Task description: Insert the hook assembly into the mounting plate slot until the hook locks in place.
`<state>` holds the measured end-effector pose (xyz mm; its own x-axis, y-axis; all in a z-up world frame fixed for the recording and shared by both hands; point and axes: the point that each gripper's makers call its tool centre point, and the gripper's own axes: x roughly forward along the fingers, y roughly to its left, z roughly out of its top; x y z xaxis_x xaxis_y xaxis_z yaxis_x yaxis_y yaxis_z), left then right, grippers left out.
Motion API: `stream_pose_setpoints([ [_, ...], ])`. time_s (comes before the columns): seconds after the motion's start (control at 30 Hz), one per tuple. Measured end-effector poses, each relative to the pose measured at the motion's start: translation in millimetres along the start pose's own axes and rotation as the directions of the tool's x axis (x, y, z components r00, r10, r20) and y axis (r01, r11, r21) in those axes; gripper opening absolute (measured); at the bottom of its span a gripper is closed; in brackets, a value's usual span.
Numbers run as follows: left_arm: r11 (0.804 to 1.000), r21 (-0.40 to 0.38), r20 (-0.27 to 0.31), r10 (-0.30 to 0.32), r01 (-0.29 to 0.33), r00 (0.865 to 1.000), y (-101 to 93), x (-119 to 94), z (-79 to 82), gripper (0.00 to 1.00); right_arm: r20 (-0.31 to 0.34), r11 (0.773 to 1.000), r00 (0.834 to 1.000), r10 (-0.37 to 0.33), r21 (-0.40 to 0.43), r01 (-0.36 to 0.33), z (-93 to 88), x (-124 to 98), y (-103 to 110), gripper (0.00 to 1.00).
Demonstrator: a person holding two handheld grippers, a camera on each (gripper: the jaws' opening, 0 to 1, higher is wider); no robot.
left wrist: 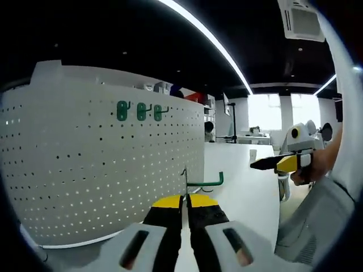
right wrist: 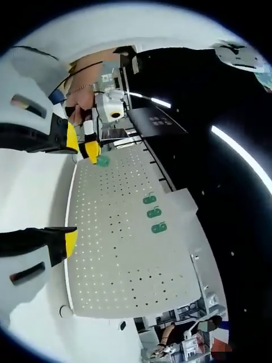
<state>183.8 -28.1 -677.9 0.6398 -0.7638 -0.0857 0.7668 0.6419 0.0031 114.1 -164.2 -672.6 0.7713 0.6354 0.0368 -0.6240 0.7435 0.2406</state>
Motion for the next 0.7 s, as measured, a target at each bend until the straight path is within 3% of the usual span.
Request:
stream_pose_setpoints([
  [0.7,1.000,-0.022,0.004,-0.001,0.001,1.000,-14.2,8,0.7,0.03,-0.002,0.996,0.997,0.083,0.026,-0.083,5.9,38,18,0.47],
])
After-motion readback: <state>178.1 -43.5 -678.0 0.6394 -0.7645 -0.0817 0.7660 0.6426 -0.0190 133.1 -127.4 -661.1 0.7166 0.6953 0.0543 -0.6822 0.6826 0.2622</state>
